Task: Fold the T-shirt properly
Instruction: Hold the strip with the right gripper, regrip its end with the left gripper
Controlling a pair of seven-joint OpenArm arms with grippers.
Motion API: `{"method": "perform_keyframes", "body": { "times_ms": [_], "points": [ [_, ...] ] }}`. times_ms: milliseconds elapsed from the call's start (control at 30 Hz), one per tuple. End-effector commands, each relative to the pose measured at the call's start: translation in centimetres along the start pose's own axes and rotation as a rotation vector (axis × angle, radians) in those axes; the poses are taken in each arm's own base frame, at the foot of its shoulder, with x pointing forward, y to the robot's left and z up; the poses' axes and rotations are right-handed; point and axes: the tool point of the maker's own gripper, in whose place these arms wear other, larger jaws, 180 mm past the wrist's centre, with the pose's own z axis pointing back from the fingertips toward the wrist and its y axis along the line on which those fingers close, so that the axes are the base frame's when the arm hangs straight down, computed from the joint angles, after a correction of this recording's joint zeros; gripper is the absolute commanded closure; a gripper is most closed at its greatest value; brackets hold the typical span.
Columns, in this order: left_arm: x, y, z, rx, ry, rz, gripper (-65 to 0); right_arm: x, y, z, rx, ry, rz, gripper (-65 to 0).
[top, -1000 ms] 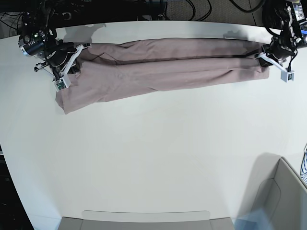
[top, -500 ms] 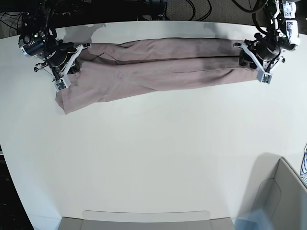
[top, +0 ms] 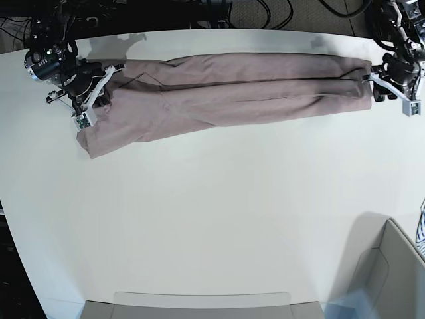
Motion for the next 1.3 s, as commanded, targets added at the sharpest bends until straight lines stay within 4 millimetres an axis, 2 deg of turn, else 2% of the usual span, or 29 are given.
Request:
{"method": "perform_keyframes", "body": {
  "times_ms": [0, 67, 167, 333, 433, 500, 633, 800, 900, 1000, 1067, 1133, 1200, 1267],
  "points": [
    [0.9, -0.5, 0.3, -0.031, -0.027, -0.053, -23.4, 0.9, -0.1, 0.1, 0.000, -0.026, 0.019, 0.0],
    [0.2, -1.1, 0.1, -0.081, -0.002, -0.123, -23.4, 0.9, 0.0, -0.1, 0.007, -0.022, 0.021, 0.0],
    [-2.7, -0.8, -0.7, -0.122, 0.105, -0.154, -23.4, 0.9, 0.1, -0.1, 0.008, -0.022, 0.021, 0.0],
    [-4.2, 0.7, -2.1, -0.124, 0.159, -0.095, -23.4, 0.9, 0.1, -0.1, 0.007, -0.022, 0.019, 0.0],
    [-4.9, 1.2, -2.7, -0.128, 0.154, -0.058, -23.4, 0.9, 0.1, -0.1, 0.007, -0.022, 0.019, 0.0],
    [-4.6, 2.0, -2.7, -0.116, 0.156, -0.070, -23.4, 0.8, 0.0, -0.2, 0.008, -0.019, 0.015, 0.0],
    [-4.8, 2.3, -3.3, -0.119, 0.162, -0.040, -23.5, 0.5, -0.4, -0.7, 0.007, -0.004, 0.003, 0.0],
    [-6.4, -0.4, -5.5, -0.211, 0.226, -0.053, -23.5, 0.3, -0.6, -1.0, 0.006, 0.005, -0.004, 0.0],
    [-6.5, -2.0, -5.8, -0.271, 0.227, -0.056, -23.4, 0.4, -0.6, -0.9, 0.005, 0.001, -0.003, 0.0],
    [-6.9, -2.7, -5.8, -0.292, 0.239, -0.064, -23.3, 0.4, -0.6, -1.0, 0.005, 0.002, -0.003, 0.0],
    [-7.2, -3.0, -5.9, -0.299, 0.247, -0.069, -20.2, 0.3, -0.8, -0.9, 0.000, 0.003, -0.008, 0.0],
    [-7.7, -3.1, -6.2, -0.306, 0.258, -0.060, -11.6, 0.3, -0.9, -0.9, -0.001, 0.003, -0.009, 0.0],
    [-8.4, -2.8, -6.5, -0.301, 0.270, -0.032, 0.0, 0.4, -0.9, -0.9, -0.002, 0.000, -0.008, 0.0],
    [-9.7, -2.2, -6.8, -0.295, 0.292, 0.010, 0.0, 0.4, -0.8, -1.0, 0.002, 0.001, -0.006, 0.0]
  ]
}}
